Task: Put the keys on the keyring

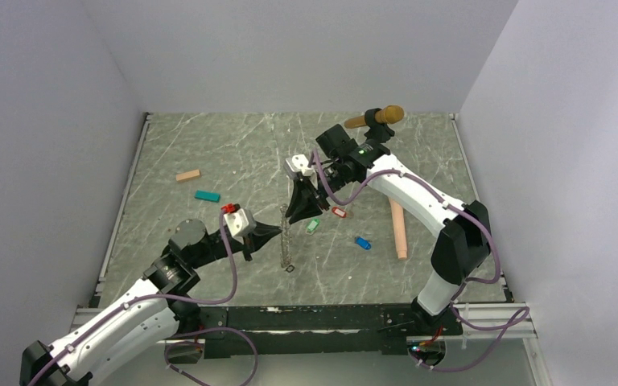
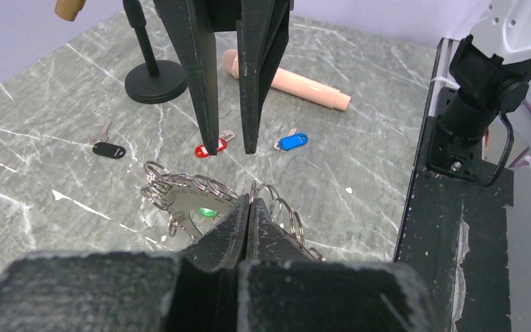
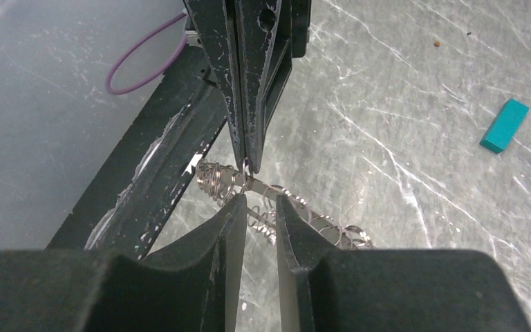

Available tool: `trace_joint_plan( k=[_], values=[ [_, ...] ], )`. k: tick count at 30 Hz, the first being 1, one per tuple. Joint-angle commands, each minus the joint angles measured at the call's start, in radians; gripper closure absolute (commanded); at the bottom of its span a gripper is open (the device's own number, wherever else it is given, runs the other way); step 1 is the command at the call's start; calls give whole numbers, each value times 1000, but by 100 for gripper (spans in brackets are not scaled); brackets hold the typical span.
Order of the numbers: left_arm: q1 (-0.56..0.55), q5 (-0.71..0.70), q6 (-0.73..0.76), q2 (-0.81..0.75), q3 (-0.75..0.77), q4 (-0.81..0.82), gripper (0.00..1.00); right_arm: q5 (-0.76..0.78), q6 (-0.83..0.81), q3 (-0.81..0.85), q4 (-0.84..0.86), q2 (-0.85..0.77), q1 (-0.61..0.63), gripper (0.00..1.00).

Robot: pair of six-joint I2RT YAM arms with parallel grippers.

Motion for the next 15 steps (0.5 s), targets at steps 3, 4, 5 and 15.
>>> trace_joint_plan(
  k=[3, 4, 5, 15],
  values=[
    [7, -51, -174, -78, -87, 219, 100, -1, 23, -1, 56, -24, 30, 75],
    [7, -58, -190, -87, -101, 240, 100, -1, 21, 1, 52, -22, 34, 75],
    [7, -66, -205, -94, -113, 258, 100, -1, 22, 2, 52, -21, 37, 75],
    [9, -99, -285, -134, -204, 450, 100, 4, 20, 5, 43, -7, 58, 75]
  ],
)
